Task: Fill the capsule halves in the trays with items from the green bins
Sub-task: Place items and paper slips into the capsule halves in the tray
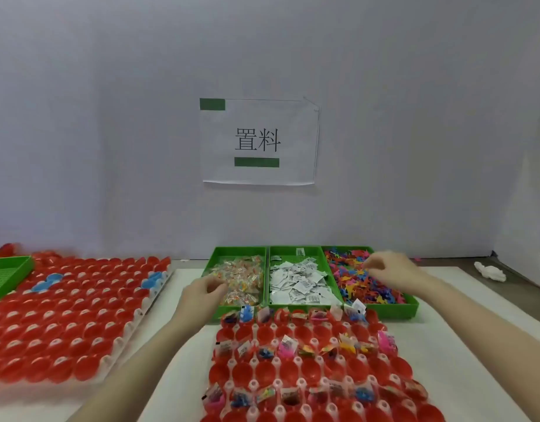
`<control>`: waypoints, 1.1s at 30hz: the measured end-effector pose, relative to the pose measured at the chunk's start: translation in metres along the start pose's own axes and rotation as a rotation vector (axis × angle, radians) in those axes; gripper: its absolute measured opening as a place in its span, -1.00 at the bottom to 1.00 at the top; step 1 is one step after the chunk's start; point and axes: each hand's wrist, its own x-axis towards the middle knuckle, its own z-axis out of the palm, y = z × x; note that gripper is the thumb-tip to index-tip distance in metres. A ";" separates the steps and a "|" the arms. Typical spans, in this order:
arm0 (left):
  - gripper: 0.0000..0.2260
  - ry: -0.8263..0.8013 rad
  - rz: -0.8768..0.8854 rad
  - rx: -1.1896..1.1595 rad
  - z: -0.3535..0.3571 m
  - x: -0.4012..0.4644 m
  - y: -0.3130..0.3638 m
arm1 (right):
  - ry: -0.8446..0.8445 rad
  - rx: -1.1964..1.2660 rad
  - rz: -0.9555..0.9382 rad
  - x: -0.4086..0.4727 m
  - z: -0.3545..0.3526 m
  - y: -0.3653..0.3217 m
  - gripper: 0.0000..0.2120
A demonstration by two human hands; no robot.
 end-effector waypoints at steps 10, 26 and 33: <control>-0.66 -0.200 -0.001 0.626 0.022 0.049 -0.037 | -0.169 -0.236 0.042 0.025 0.051 0.030 -0.65; -0.57 0.124 -0.074 0.161 0.026 0.069 -0.050 | 0.074 -0.124 0.139 0.039 0.054 0.041 -0.61; -0.71 0.124 -0.060 0.059 0.030 0.065 -0.050 | 0.162 -0.182 0.152 0.040 0.055 0.031 -0.81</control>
